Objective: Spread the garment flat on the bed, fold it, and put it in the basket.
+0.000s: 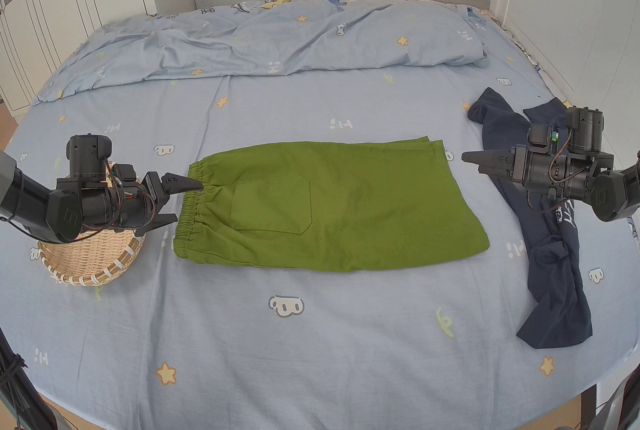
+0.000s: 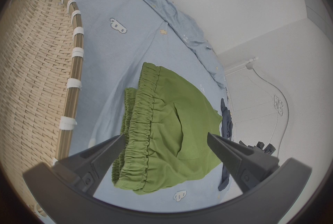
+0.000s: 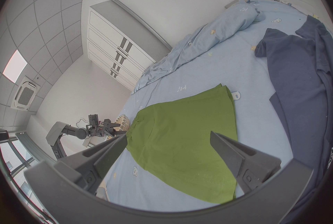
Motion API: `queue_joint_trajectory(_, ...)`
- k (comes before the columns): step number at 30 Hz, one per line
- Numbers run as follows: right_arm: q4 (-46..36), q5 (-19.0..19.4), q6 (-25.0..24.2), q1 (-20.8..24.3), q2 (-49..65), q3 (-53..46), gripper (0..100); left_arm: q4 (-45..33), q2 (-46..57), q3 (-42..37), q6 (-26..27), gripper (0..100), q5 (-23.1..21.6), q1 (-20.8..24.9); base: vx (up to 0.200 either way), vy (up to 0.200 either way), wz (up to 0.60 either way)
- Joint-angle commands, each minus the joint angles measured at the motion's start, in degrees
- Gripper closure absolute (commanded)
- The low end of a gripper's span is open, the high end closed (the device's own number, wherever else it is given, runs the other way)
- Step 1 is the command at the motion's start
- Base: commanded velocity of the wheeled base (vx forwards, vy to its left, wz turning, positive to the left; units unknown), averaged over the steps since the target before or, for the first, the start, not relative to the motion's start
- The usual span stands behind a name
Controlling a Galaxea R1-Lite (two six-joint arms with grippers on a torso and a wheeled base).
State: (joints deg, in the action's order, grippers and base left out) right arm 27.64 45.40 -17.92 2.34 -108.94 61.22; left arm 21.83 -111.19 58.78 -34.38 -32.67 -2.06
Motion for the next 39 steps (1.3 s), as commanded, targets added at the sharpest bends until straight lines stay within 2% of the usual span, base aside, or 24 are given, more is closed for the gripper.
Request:
queue_joint_trajectory(1,0.3,0.4,0.0,0.2,0.7,-0.8,0,1.5,-1.5,-2.8,0.5,0,0.4,0.3,0.0,0.0,0.0)
queue_joint_trajectory(16,0.3,0.4,0.1,0.4,0.2,-0.8,0,2.8,-3.2,-3.1,3.3,0,0.8,0.1,0.0,0.0,0.0)
queue_joint_trajectory(22,0.3,0.4,0.2,0.6,0.2,-0.8,0,2.7,-2.8,-3.9,6.0,0,0.9,0.3,0.0,0.0,0.0)
queue_joint_trajectory(27,0.4,0.4,0.2,0.7,0.0,-0.8,0,2.9,-3.1,-4.6,6.7,0,0.9,1.5,0.0,0.0,0.0)
queue_joint_trajectory(32,0.4,0.4,0.2,0.7,0.1,-0.8,0,2.8,-4.1,-5.1,9.6,0,2.7,2.7,0.0,0.0,0.0)
queue_joint_trajectory(39,0.4,0.5,0.2,0.7,0.0,-0.8,0,2.9,-4.8,-4.0,9.5,0,4.3,2.1,0.0,0.0,0.0)
